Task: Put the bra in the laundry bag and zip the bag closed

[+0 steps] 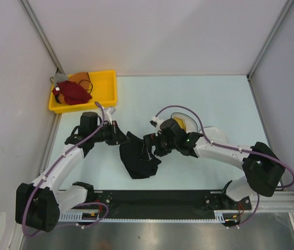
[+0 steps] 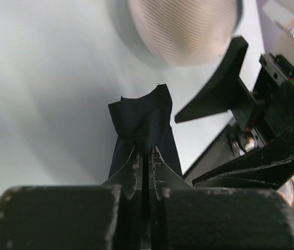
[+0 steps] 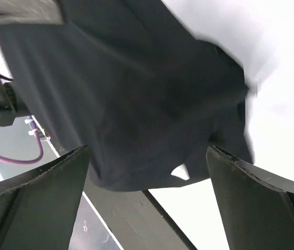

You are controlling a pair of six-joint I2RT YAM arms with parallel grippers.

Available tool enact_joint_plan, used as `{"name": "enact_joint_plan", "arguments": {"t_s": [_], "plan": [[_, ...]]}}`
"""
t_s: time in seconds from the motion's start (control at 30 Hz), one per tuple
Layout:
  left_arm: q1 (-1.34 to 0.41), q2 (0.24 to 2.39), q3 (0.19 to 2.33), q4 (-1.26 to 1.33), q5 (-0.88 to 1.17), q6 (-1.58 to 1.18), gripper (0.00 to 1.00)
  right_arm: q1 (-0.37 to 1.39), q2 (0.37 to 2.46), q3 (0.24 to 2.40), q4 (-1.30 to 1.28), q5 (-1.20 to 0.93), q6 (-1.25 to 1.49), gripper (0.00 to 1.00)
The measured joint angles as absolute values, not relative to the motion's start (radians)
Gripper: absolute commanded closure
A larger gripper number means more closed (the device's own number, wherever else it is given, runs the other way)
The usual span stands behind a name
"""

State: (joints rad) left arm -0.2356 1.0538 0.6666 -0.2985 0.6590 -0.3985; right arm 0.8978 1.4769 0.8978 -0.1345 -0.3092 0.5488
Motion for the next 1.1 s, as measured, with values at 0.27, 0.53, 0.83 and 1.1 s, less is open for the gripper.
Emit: {"name": "enact_joint_plan", "arguments": {"t_s": [0.27,0.53,0.83,1.1], "plan": [[-0.257,1.188,0.678,-0.294,0.748,-0.369,0.76,0.879,1.386,0.9,-0.134,-0.324,0.519,0.0],[-0.246,1.27,0.692,-0.314,0.627,-0.344,0.3,0.876,1.374,0.847,-0.125,-0.324,0.524,0.0],[-0.228,1.196,0.688,-0.347,0.461,-0.351,0.0,0.841,1.285,0.798,-0.138,-0.336,0.523,0.0],[-0.118,1.164,0.599,-0.347,0.407,-0.456,0.04,0.825,1.242,0.76,-0.136,-0.354,0.523,0.0]]}}
